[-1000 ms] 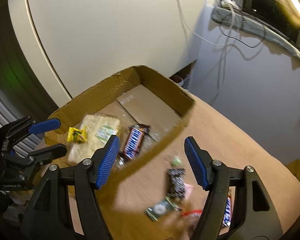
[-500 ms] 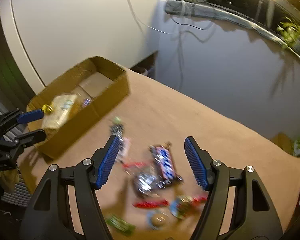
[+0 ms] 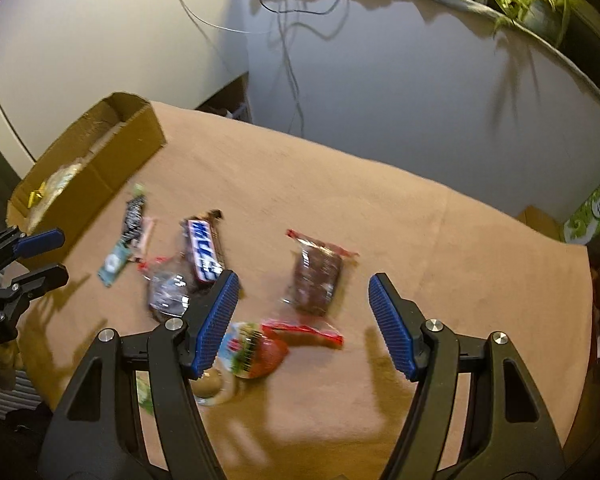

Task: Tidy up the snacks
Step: 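Grasp the teal mint packet with the left gripper while the right grasps the brown cookie packet, then carry the mint and cookie packets into the box and open both grippers, then move both grippers from the box back over the remaining snacks, then grasp the small green packet with the left gripper while the right grasps the egg jelly cup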

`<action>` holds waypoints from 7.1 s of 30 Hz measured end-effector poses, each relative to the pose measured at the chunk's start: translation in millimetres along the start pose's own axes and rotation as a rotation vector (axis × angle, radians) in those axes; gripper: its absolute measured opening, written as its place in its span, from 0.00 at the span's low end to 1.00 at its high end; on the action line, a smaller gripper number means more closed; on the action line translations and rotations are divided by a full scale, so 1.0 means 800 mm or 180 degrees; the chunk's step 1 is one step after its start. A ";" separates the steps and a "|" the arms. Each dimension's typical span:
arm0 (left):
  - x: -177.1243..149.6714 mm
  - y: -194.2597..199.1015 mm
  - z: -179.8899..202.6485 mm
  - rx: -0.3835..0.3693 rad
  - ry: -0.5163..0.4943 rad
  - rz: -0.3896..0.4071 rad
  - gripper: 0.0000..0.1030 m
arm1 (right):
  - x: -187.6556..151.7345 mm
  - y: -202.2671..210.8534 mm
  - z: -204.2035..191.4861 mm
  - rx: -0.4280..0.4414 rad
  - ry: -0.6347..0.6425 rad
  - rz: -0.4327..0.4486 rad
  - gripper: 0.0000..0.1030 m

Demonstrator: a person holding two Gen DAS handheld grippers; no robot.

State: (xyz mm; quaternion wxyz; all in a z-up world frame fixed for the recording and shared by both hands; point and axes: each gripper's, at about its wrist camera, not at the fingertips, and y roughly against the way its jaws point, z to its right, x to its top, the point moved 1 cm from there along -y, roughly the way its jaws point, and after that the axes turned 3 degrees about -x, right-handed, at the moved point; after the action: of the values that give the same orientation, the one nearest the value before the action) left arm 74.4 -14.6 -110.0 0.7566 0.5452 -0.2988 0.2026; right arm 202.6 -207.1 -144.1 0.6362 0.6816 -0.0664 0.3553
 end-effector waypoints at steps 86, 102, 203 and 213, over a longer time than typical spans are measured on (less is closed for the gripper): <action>0.005 0.112 -0.148 0.0558 0.0437 0.0492 0.20 | 0.134 0.002 -0.230 0.0593 0.0637 0.0245 0.33; 0.007 0.106 -0.185 0.0580 0.0587 0.0462 0.20 | 0.167 -0.048 -0.293 0.0736 0.0796 0.0119 0.33; -0.064 -0.040 0.132 -0.0382 -0.1351 -0.0625 0.26 | -0.072 -0.013 -0.068 0.0446 0.0441 -0.0282 0.47; -0.061 -0.041 0.127 -0.0381 -0.1281 -0.0584 0.09 | -0.076 -0.008 -0.075 0.0387 0.0528 -0.0241 0.31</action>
State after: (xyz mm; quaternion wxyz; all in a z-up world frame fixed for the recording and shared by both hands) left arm 35.3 -120.1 -142.7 0.7280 0.5538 -0.4042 0.0021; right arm 137.1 -173.2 -187.5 0.6099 0.6892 0.0341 0.3896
